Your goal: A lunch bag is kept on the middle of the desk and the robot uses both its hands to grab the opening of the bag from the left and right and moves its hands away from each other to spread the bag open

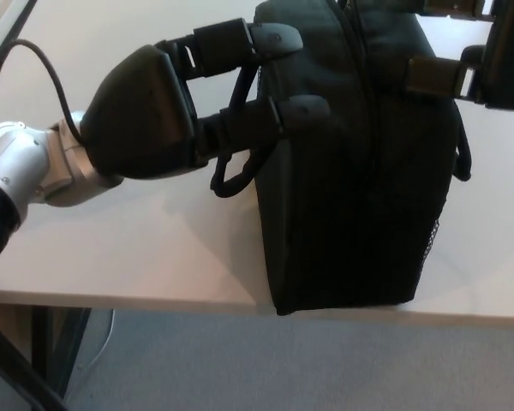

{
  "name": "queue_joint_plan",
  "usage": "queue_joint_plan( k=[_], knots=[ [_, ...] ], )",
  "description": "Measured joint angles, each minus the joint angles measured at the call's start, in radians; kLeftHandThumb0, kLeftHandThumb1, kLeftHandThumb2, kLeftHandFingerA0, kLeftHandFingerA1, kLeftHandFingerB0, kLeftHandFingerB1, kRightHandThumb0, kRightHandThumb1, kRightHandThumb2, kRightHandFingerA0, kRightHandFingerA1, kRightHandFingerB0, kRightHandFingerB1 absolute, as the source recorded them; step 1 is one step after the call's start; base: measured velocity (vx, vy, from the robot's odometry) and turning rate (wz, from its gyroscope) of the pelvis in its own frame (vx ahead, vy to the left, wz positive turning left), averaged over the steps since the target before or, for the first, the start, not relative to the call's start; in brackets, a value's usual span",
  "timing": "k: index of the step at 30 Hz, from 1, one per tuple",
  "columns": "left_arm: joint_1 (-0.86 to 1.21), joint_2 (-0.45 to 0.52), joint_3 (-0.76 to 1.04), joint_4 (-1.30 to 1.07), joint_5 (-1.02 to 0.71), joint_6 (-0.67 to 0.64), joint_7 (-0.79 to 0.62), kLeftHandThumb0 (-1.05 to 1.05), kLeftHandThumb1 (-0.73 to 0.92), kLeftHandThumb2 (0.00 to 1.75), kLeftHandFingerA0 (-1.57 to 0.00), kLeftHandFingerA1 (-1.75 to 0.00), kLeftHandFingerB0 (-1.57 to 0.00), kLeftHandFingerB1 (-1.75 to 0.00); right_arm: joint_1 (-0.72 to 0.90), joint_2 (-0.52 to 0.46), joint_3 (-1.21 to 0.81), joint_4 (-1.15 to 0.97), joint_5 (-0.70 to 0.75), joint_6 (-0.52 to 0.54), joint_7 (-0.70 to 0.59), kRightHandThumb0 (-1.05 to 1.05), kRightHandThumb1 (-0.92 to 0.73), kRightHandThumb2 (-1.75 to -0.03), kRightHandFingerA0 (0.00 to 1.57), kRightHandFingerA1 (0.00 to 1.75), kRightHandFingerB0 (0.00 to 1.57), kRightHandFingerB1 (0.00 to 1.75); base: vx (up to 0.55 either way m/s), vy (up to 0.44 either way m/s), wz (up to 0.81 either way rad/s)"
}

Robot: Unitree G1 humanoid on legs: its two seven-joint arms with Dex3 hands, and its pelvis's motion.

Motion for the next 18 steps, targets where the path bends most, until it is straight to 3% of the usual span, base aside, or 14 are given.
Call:
queue_joint_plan(
  k=[1,4,5,6,7,8,9,10,11,12,15,16,17,18],
  knots=[
    [-0.007,-0.002,0.001,0.016,-0.001,-0.002,0.001,-0.11,0.6,0.62,-0.45,-0.41,-0.34,-0.33,0.0,0.003,0.004,0.006,-0.003,0.006,-0.015,-0.14,-0.41,-0.88,0.01,0.47,0.28,0.54,0.0,0.0,0.0],
    [-0.03,-0.005,0.002,0.084,-0.001,-0.001,0.003,-0.12,0.59,0.63,-0.47,-0.41,-0.33,-0.33,0.001,0.021,0.029,0.018,-0.013,0.026,-0.065,-0.11,-0.42,-0.89,0.08,0.49,0.3,0.55,0.0,0.0,0.0],
    [-0.034,-0.005,0.002,0.097,-0.002,-0.001,0.002,-0.15,0.62,0.58,-0.48,-0.41,-0.37,-0.33,0.001,0.025,0.033,0.021,-0.013,0.026,-0.071,-0.19,-0.58,-0.58,0.38,0.38,0.35,0.32,0.0,0.0,0.0],
    [-0.039,-0.005,0.003,0.115,-0.003,-0.002,0.001,-0.35,0.63,0.6,-0.46,-0.39,-0.39,-0.33,0.001,0.028,0.036,0.022,-0.012,0.024,-0.076,-0.26,-0.54,-0.56,1.05,0.74,0.29,0.31,0.0,0.0,0.0],
    [-0.045,-0.007,0.003,0.134,-0.004,-0.002,0.002,-0.35,0.63,0.6,-0.46,-0.39,-0.39,-0.33,0.001,0.028,0.038,0.021,-0.012,0.022,-0.076,-0.26,-0.54,-0.56,1.05,0.74,0.29,0.31,0.0,0.0,0.0],
    [-0.049,-0.009,0.002,0.148,-0.005,-0.002,0.003,-0.36,0.64,0.6,-0.46,-0.4,-0.42,-0.33,0.001,0.027,0.039,0.019,-0.011,0.021,-0.073,-0.25,-0.5,-0.55,0.76,0.63,0.37,0.33,0.0,0.0,0.0],
    [-0.054,-0.013,0.002,0.172,-0.005,-0.002,0.007,-0.28,0.62,0.59,-0.43,-0.4,-0.38,-0.33,0.001,0.027,0.041,0.013,-0.01,0.017,-0.065,-0.27,-0.5,-0.55,0.69,0.5,0.38,0.33,0.0,0.0,0.0],
    [-0.055,-0.015,0.002,0.18,-0.005,-0.001,0.008,-0.28,0.62,0.59,-0.43,-0.4,-0.38,-0.33,0.001,0.026,0.042,0.009,-0.01,0.013,-0.063,-0.27,-0.5,-0.55,0.69,0.5,0.38,0.33,0.0,0.0,0.0],
    [-0.058,-0.018,0.002,0.196,-0.006,-0.001,0.008,-0.28,0.59,0.58,-0.42,-0.39,-0.35,-0.32,0.001,0.025,0.044,0.001,-0.01,0.008,-0.058,-0.26,-0.5,-0.55,0.91,0.88,0.47,0.35,0.0,0.0,0.0],
    [-0.059,-0.021,0.002,0.207,-0.007,0.001,0.008,-0.29,0.57,0.58,-0.41,-0.39,-0.33,-0.32,0.001,0.024,0.046,-0.007,-0.01,0.007,-0.053,-0.29,-0.5,-0.56,0.44,0.4,0.43,0.34,0.0,0.0,0.0],
    [-0.061,-0.032,0.002,0.236,-0.012,0.005,0.006,-0.28,0.57,0.57,-0.43,-0.39,-0.34,-0.32,0.001,0.024,0.052,-0.026,-0.011,0.007,-0.045,-0.35,-0.49,-0.56,0.37,0.36,0.43,0.34,0.0,0.0,0.0],
    [-0.061,-0.034,0.002,0.239,-0.013,0.005,0.006,-0.28,0.57,0.57,-0.44,-0.39,-0.34,-0.32,0.001,0.024,0.053,-0.029,-0.012,0.008,-0.044,-0.4,-0.51,-0.57,0.24,0.32,0.36,0.33,0.0,0.0,0.0],
    [-0.061,-0.039,0.002,0.248,-0.016,0.006,0.006,-0.32,0.57,0.64,-0.47,-0.42,-0.33,-0.35,0.001,0.024,0.056,-0.038,-0.012,0.009,-0.036,-0.56,-0.42,-0.72,0.17,0.42,0.25,0.41,0.0,0.0,0.0],
    [-0.061,-0.041,0.002,0.251,-0.017,0.007,0.006,-0.29,0.59,0.58,-0.48,-0.4,-0.36,-0.32,0.001,0.024,0.058,-0.043,-0.013,0.01,-0.03,-0.58,-0.42,-0.72,0.09,0.4,0.19,0.4,0.0,0.0,0.0]
  ],
)
